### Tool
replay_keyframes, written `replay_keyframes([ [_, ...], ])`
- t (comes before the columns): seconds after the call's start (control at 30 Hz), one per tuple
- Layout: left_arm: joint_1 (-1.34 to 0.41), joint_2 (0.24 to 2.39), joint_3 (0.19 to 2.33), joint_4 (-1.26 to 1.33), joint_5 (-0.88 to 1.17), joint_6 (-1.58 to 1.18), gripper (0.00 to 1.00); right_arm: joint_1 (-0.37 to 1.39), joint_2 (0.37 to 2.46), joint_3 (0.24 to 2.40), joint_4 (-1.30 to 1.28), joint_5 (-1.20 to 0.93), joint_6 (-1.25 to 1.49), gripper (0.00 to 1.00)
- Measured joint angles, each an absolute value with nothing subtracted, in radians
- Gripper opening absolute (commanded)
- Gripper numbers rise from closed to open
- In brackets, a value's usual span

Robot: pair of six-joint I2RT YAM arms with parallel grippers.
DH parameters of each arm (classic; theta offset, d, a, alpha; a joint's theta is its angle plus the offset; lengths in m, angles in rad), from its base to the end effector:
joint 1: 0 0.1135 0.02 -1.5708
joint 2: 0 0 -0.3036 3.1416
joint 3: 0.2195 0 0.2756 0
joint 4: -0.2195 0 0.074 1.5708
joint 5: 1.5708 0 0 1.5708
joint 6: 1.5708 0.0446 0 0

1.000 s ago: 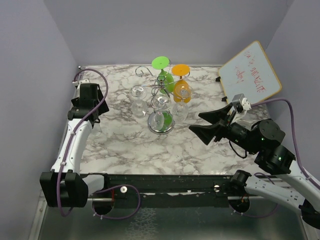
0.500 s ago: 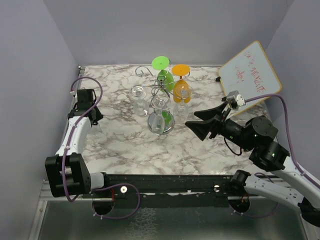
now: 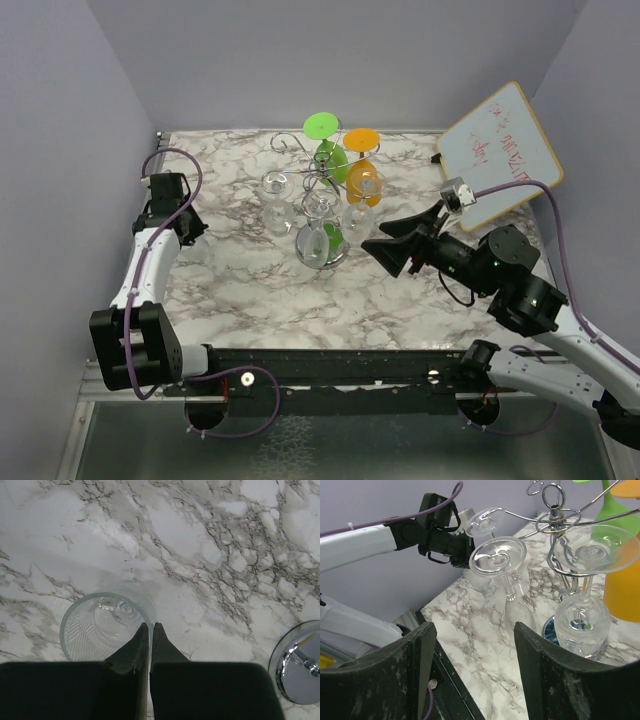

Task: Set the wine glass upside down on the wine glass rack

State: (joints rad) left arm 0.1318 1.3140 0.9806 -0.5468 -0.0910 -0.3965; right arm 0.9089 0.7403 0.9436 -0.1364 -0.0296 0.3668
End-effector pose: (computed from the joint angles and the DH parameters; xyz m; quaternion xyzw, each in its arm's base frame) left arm 0.2891 0.0424 0.2845 -0.2603 0.9034 -0.0022 0.3408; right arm 0.1007 0.1314 0.4393 -0.1933 0.6552 0.4430 0.5807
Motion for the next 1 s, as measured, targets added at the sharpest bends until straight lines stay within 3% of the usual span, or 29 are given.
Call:
replay_keyframes([
  [1.0,0.132,1.111,1.328,-0.738,0.207,-0.428,0.00,0.909,0.792,0.960,-0.126,-0.031,0.458,0.71],
])
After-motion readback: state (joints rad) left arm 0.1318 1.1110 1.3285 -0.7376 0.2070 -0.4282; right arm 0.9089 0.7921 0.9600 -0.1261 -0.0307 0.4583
